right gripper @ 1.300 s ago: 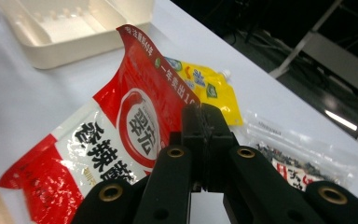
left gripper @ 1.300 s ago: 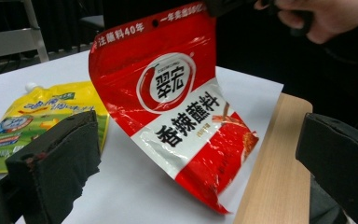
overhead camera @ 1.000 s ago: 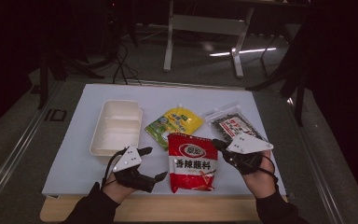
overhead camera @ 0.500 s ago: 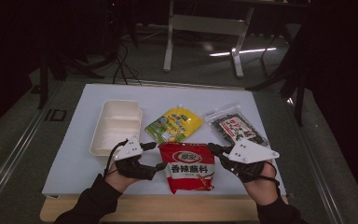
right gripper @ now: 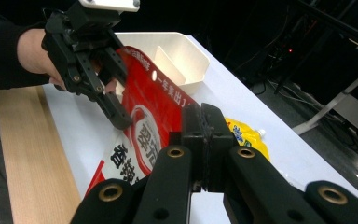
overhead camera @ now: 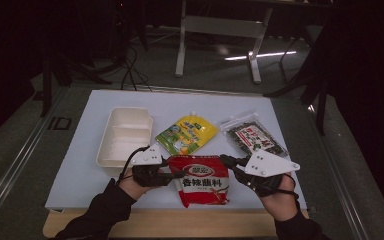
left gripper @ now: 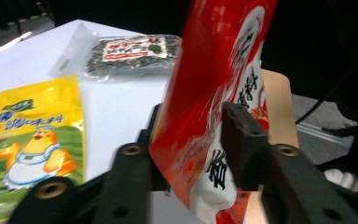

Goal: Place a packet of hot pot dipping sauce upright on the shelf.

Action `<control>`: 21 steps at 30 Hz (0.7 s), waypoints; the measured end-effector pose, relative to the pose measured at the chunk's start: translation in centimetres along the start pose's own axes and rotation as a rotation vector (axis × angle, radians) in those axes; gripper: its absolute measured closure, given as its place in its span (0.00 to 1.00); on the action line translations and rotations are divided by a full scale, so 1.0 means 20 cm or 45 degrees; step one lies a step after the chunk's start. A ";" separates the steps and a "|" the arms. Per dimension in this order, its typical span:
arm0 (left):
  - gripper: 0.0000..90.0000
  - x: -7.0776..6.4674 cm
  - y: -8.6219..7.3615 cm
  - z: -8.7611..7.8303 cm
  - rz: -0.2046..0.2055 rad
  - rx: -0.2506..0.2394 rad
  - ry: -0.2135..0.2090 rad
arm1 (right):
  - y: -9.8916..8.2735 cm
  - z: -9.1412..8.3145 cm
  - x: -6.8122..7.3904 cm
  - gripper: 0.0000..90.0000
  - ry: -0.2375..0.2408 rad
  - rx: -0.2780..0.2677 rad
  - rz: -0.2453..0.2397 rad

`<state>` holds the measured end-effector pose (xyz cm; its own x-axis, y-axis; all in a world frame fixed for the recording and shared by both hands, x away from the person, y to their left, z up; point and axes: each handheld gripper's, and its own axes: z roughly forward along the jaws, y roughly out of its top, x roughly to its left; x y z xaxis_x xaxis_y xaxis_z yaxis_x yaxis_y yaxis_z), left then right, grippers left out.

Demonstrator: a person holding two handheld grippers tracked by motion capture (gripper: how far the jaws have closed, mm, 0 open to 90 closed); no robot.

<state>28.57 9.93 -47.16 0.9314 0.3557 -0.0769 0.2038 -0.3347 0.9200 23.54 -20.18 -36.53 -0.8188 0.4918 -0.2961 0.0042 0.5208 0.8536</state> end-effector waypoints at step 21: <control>1.00 -0.08 0.07 -0.03 0.044 -0.006 -0.139 | -0.01 -0.07 -0.04 0.99 0.007 -0.029 0.035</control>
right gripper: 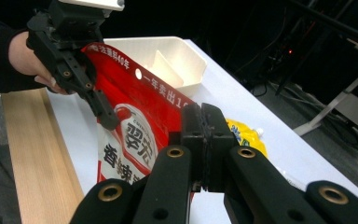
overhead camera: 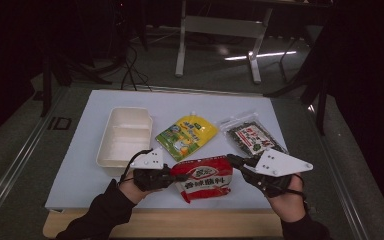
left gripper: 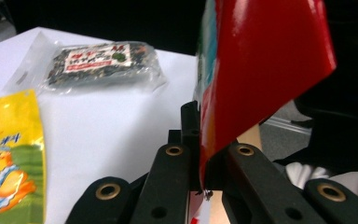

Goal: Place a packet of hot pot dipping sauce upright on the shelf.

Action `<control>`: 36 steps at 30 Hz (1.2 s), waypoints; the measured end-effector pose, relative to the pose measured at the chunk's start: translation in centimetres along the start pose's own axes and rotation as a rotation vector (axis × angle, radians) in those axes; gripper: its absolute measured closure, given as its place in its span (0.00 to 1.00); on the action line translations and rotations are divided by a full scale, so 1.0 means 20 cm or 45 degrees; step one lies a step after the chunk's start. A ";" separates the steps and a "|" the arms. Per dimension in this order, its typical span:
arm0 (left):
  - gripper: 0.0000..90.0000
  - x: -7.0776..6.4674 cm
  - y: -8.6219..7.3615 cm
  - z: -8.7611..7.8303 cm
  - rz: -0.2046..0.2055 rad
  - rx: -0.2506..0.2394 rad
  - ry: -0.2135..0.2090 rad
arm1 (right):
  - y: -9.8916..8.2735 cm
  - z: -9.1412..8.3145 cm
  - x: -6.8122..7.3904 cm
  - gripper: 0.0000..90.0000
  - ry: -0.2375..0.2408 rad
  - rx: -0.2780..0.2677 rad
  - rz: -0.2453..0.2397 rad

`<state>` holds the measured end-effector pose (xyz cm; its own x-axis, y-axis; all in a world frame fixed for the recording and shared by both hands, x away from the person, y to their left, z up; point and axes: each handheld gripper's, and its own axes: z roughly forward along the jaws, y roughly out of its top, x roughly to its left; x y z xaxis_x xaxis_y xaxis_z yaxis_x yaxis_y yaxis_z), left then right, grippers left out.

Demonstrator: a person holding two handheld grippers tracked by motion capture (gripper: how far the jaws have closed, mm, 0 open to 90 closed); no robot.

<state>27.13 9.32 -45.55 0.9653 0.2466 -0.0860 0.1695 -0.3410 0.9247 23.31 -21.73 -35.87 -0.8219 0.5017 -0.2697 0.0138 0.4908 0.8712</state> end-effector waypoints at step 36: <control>1.00 -0.04 0.15 -0.11 0.074 -0.069 0.018 | -0.13 0.21 -0.06 0.85 0.369 0.232 0.079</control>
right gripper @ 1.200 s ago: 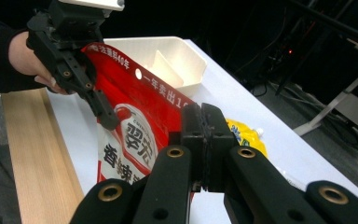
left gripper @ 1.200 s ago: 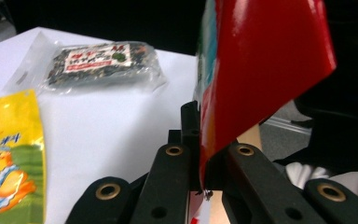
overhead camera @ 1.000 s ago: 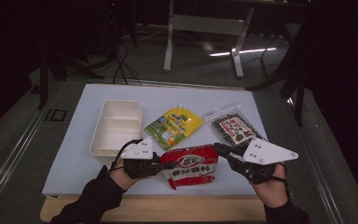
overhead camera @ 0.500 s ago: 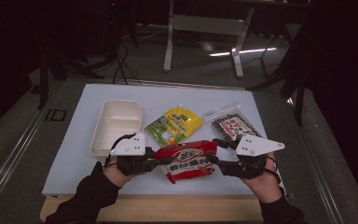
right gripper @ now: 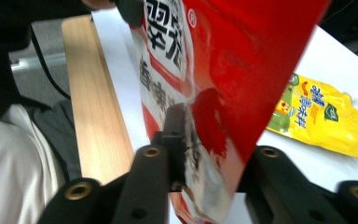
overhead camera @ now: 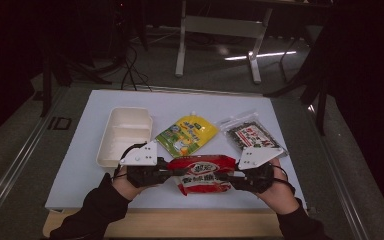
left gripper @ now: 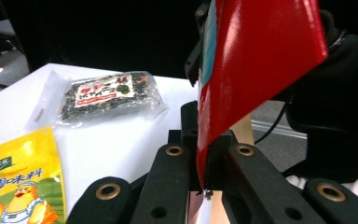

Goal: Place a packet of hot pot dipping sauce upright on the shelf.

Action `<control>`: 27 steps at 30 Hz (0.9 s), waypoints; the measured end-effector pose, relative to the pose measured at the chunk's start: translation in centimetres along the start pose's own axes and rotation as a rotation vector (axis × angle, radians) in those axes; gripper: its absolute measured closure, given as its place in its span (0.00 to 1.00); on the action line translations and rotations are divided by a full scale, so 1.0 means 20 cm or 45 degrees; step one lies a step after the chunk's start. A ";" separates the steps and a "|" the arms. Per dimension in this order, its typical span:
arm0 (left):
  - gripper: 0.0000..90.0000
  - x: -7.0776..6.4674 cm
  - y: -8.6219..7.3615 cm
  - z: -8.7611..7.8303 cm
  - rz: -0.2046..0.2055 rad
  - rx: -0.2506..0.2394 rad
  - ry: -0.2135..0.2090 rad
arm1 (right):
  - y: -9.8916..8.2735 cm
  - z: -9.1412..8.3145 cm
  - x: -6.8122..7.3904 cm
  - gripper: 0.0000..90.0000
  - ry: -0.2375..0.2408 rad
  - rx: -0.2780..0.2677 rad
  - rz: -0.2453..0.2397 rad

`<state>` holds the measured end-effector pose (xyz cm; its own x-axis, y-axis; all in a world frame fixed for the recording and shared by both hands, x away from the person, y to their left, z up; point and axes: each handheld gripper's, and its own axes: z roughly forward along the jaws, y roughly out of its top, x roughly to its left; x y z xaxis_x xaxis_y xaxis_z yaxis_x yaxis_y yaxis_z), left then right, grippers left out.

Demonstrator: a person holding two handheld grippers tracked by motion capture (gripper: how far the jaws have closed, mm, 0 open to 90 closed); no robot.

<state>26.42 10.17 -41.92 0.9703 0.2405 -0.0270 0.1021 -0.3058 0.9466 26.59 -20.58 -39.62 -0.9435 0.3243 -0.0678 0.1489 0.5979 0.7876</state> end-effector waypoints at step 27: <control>0.76 0.04 -0.08 -0.06 -0.072 -0.034 0.139 | 0.00 -0.08 -0.08 1.00 0.070 -0.006 0.035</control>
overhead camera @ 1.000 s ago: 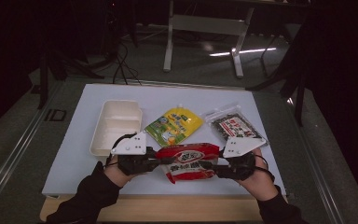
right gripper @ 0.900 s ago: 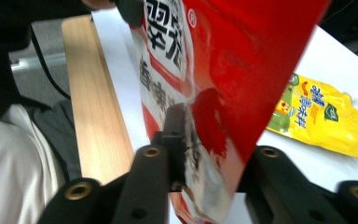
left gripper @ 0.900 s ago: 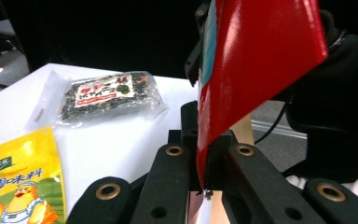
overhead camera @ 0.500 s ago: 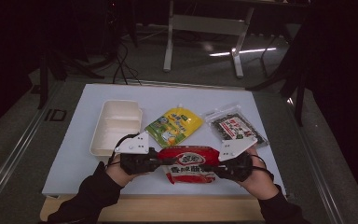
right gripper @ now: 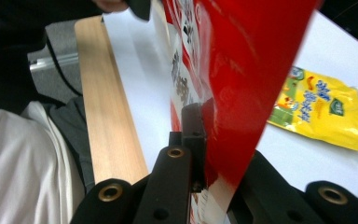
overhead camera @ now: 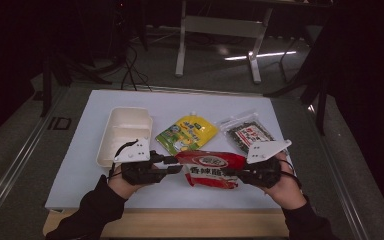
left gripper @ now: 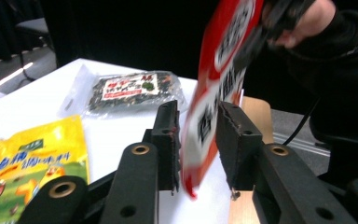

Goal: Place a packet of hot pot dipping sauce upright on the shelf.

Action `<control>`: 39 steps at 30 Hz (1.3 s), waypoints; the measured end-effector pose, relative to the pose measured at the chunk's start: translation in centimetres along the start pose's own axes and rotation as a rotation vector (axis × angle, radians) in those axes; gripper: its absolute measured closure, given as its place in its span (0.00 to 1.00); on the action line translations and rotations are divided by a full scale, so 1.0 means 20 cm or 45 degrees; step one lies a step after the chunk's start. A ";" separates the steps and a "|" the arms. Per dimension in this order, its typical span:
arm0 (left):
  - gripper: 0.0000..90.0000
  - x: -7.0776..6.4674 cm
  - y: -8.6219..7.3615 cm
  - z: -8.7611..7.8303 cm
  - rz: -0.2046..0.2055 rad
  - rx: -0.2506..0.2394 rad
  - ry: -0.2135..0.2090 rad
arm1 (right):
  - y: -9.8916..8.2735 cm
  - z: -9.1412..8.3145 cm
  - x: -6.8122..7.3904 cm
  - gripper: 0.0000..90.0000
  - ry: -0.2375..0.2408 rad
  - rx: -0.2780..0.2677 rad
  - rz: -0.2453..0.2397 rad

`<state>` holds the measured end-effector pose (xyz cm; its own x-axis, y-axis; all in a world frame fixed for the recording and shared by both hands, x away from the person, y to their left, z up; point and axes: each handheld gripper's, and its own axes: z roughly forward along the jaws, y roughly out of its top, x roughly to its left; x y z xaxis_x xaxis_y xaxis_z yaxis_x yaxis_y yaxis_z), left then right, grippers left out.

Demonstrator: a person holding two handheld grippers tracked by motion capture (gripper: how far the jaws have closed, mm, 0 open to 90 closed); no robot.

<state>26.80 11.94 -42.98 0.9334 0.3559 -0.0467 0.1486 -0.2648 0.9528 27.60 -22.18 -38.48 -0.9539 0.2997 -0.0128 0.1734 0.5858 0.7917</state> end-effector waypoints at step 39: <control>0.01 -0.14 -0.41 0.18 -0.062 0.098 0.116 | 0.33 0.11 -0.32 1.00 -0.096 -0.125 0.038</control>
<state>24.17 9.78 -51.68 0.8915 0.4488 -0.0616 0.2209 -0.3118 0.9241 35.50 -18.52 -34.56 -0.9270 0.3739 -0.0309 0.1734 0.5002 0.8484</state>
